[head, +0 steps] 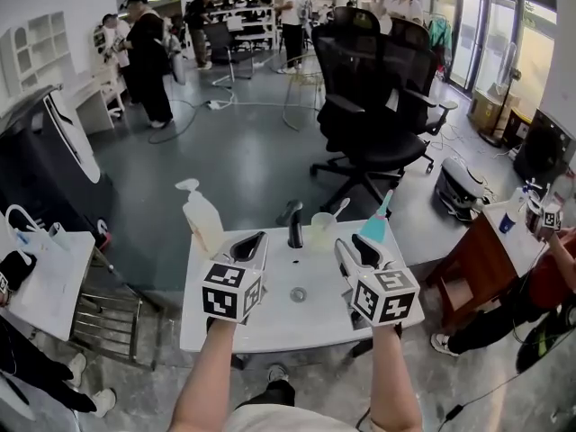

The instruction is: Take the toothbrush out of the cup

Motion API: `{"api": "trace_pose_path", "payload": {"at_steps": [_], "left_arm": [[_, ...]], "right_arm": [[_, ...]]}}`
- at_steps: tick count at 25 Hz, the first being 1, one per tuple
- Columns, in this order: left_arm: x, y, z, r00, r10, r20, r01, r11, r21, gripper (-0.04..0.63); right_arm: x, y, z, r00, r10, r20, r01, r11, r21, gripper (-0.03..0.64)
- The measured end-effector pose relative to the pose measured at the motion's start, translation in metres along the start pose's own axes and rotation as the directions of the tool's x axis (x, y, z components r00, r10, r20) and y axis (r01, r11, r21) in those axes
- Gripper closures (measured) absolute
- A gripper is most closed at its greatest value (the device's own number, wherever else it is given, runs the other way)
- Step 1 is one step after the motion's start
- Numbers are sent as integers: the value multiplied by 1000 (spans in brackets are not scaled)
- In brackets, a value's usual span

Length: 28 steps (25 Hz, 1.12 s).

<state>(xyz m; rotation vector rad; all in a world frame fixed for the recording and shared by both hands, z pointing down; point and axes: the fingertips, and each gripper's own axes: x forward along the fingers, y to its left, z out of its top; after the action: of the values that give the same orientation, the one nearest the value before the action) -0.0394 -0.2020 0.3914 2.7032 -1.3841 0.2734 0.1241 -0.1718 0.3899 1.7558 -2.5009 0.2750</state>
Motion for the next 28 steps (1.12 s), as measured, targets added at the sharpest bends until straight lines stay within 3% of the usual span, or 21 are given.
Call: {"api": "trace_pose_path", "payload": {"at_steps": [16, 28], "left_arm": [[116, 79, 12, 1000, -23, -13, 23, 1000, -3, 595], [152, 104, 5, 1000, -16, -27, 16, 1000, -2, 595]], "right_arm": [[129, -43, 30, 999, -36, -36, 35, 999, -37, 456], [170, -61, 30, 998, -50, -48, 48, 998, -43, 446]]}}
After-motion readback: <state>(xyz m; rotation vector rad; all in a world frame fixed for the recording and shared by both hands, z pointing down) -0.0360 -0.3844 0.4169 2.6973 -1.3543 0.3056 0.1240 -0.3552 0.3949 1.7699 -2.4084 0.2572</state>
